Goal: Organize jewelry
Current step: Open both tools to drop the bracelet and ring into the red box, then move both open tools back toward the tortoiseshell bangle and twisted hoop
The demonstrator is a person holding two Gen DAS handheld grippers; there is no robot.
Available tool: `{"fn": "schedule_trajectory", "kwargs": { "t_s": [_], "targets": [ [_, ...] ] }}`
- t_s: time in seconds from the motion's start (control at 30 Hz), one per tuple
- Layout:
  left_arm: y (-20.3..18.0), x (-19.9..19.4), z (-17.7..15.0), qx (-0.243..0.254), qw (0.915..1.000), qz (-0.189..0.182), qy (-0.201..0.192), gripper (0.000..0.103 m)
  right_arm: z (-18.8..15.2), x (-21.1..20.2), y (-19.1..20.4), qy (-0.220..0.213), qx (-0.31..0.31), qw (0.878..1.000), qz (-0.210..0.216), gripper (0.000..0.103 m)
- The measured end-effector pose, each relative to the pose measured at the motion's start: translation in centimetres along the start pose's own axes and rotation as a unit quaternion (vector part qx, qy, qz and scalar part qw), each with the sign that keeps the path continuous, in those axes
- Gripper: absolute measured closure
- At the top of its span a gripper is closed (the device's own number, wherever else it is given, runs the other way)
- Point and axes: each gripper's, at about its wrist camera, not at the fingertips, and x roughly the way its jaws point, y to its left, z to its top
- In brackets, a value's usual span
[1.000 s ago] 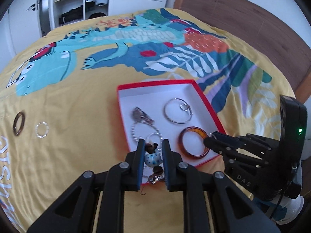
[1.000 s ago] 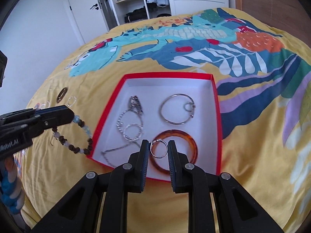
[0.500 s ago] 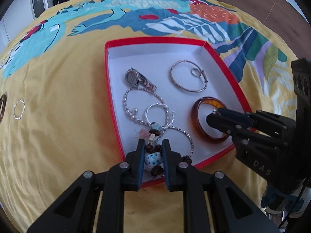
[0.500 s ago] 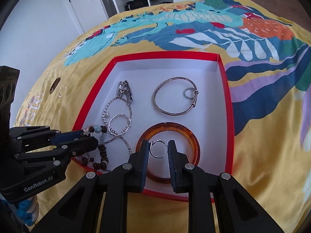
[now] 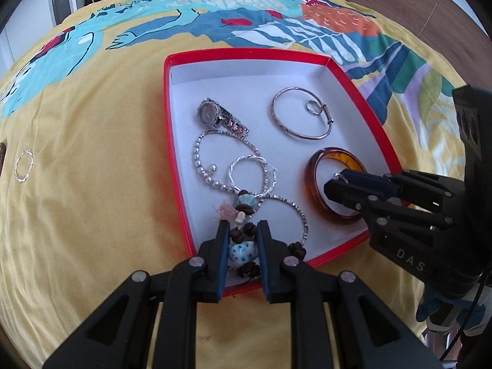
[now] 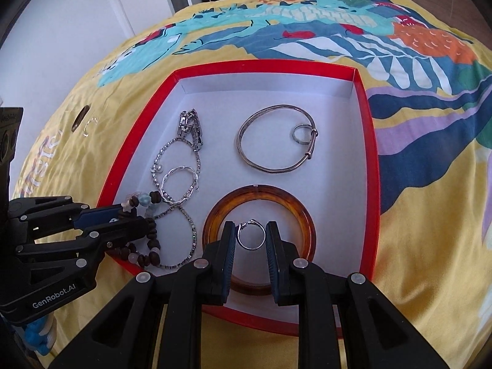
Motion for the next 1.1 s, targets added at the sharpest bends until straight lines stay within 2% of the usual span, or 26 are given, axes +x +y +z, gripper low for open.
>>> {"fn": "schedule_trajectory", "kwargs": {
  "t_s": [0.4, 0.57, 0.67, 0.93, 1.1],
  "targets": [
    [-0.2, -0.5, 0.0, -0.006, 0.9999, -0.004, 0.010, 0.085, -0.8, -0.8, -0.2, 0.011, -0.005, 1.000, -0.002, 0.080],
    [-0.7, -2.1, 0.1, -0.006, 0.9999, -0.010, -0.006, 0.073, -0.8, -2.6, -0.1, -0.006, 0.001, 1.000, -0.004, 0.079],
    [-0.8, -3.3, 0.4, -0.009, 0.9998, -0.012, -0.015, 0.071, -0.8, -4.4, 0.0, -0.023, 0.008, 1.000, -0.002, 0.076],
    [-0.2, -9.7, 0.4, -0.028, 0.9970, -0.020, -0.069, 0.071, -1.5, -10.2, 0.6, -0.061, 0.016, 0.998, -0.009, 0.072],
    [0.9, -14.4, -1.4, -0.037, 0.9932, 0.011, -0.110, 0.071, -2.3, -13.9, 1.5, -0.089, 0.026, 0.996, -0.006, 0.069]
  ]
}}
